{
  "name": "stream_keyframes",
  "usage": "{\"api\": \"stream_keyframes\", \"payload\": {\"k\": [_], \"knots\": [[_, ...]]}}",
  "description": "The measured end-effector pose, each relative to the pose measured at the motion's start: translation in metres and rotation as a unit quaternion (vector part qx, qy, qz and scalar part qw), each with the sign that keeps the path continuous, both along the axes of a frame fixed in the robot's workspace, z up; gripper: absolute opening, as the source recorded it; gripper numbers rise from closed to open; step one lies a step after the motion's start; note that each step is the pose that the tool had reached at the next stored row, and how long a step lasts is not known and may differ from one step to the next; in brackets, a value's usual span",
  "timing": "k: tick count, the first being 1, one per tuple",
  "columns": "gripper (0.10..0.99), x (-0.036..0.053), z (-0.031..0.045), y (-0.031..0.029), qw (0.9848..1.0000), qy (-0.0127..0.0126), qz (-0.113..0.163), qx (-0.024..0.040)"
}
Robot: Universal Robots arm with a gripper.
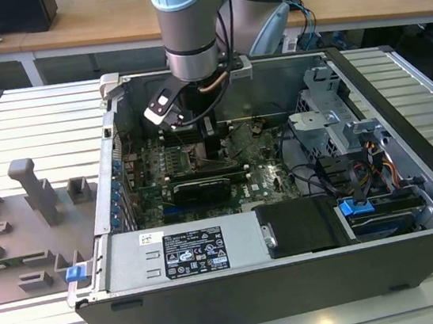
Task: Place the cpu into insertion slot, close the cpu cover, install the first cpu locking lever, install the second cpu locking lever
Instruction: 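Place the cpu into insertion slot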
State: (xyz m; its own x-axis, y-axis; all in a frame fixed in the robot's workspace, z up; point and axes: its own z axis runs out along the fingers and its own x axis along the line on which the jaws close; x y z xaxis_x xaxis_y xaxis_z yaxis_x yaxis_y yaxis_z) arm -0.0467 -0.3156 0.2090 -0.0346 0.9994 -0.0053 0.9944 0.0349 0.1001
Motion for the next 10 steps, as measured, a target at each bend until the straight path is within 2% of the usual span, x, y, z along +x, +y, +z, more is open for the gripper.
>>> {"api": "stream_keyframes", "payload": {"k": [10], "knots": [[0.533,0.0,-0.0059,0.0004,1.0,0.0001,-0.01,-0.0001]]}}
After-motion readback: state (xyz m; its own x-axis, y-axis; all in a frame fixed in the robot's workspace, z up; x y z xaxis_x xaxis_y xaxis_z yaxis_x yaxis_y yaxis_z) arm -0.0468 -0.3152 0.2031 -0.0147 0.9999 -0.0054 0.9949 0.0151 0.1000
